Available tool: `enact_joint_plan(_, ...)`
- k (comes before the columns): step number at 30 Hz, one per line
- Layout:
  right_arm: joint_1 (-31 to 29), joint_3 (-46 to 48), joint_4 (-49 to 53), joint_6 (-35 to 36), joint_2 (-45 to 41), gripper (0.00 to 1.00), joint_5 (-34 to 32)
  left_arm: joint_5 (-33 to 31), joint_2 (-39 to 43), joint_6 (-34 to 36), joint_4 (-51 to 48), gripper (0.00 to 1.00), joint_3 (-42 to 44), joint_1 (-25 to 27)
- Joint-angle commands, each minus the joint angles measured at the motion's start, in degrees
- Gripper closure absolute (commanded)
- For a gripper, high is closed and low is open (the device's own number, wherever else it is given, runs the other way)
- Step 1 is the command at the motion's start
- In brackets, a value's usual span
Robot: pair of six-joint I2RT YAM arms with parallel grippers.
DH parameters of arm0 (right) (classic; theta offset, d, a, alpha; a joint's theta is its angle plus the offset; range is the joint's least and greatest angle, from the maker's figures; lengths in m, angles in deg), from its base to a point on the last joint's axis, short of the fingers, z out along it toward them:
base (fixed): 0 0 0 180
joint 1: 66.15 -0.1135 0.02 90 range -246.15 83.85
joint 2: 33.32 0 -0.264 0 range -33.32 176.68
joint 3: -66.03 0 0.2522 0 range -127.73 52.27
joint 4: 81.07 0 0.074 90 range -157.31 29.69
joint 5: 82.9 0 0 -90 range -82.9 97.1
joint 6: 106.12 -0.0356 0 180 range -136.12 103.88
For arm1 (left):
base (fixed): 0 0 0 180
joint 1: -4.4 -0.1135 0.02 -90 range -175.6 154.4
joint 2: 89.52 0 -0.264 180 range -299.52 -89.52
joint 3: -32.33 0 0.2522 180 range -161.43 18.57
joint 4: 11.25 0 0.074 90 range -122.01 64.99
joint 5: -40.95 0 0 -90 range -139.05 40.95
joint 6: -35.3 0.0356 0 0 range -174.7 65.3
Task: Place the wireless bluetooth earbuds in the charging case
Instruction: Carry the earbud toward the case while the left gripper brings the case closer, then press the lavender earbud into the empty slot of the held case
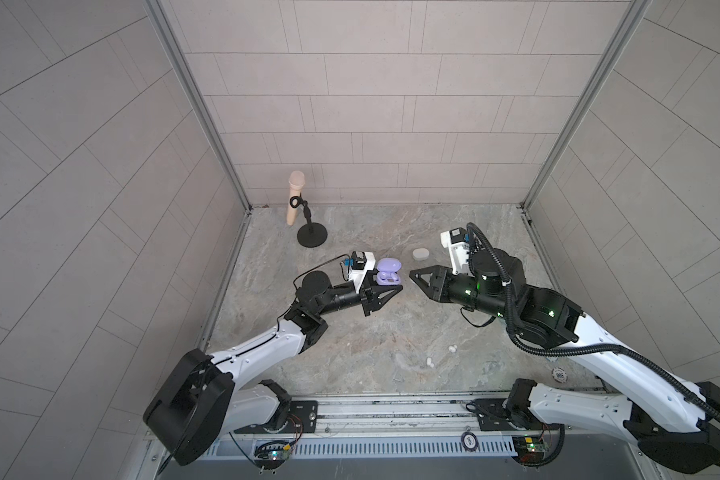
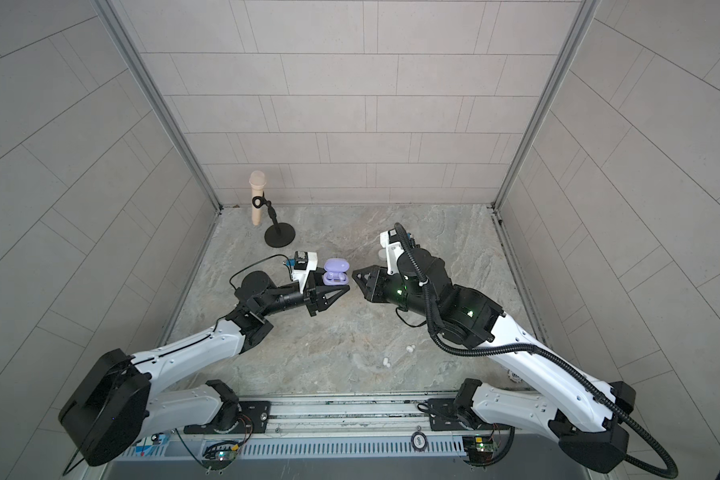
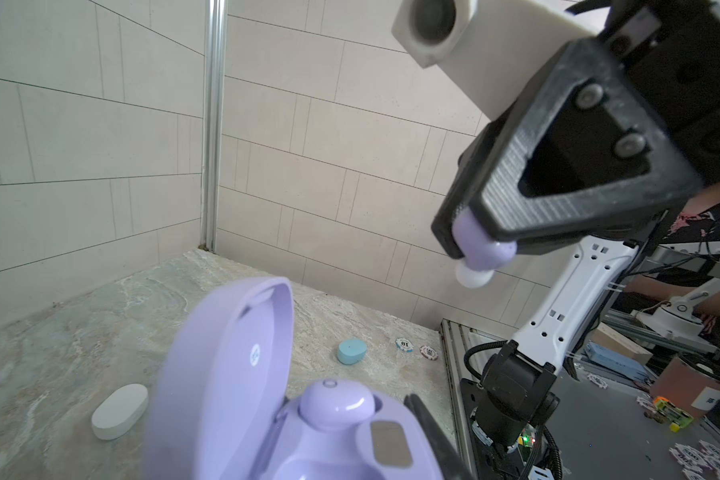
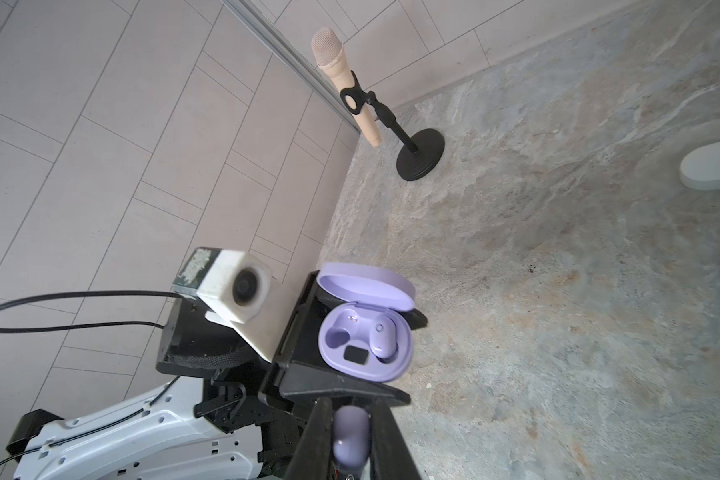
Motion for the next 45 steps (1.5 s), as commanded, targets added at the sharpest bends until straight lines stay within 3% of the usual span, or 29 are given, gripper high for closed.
enact_joint_plan(1, 0.2, 0.5, -5.4, -1.5, -1.0, 0.9, 1.2, -0.4, -1.0, 1.3, 5.3, 1.0, -2.5, 1.6)
enact_joint_plan(17, -1.2, 4.2, -12.9, -5.2, 1.1, 0.9, 3.4, -2.8, -3.2, 1.5, 11.0, 1.0, -4.0, 6.3)
enact_joint_plan(45, -2.4, 5.8, -11.9, -6.6, 2.0, 0.9, 2.2, -2.8, -0.6, 3.2, 8.9, 1.0, -4.6, 6.4)
